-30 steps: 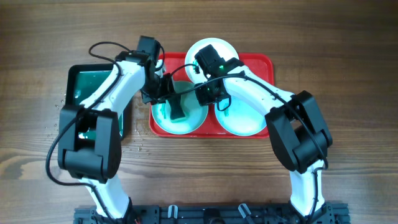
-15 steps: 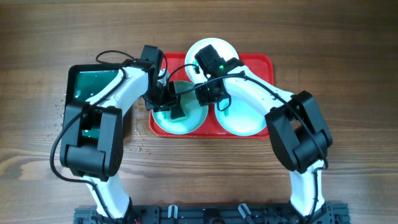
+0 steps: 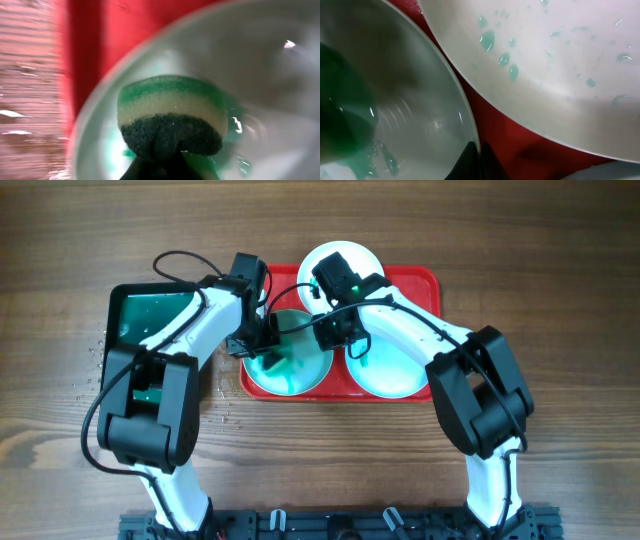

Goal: Clean dirty plates on tray and stack at the side
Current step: 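Scrub the held plate with the sponge in the left gripper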

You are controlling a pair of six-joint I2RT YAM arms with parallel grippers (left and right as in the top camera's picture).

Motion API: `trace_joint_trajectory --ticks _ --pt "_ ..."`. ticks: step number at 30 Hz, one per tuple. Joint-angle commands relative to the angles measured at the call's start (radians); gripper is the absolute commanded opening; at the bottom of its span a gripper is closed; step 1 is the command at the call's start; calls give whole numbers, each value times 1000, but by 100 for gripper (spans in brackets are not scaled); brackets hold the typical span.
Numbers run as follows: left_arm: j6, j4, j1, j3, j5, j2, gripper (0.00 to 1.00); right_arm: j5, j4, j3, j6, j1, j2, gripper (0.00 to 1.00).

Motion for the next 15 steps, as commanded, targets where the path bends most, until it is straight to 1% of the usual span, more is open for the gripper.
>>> trace_joint_trajectory --ticks 1,5,7,9,13,15 --pt "8 -5 15 -5 -261 11 4 14 -1 -7 8 0 24 5" --pt "7 -10 15 15 -260 -23 4 14 -10 -7 8 0 24 5" --pt "-19 -13 15 22 -253 -57 4 14 -14 -7 8 0 24 5" --pt "-18 -7 15 22 -151 -82 4 14 -14 -7 8 0 24 5" --pt "-9 6 13 13 144 -78 4 14 -14 -7 8 0 24 5" --pt "-10 28 7 -6 204 -72 4 14 -14 -7 8 0 24 5"
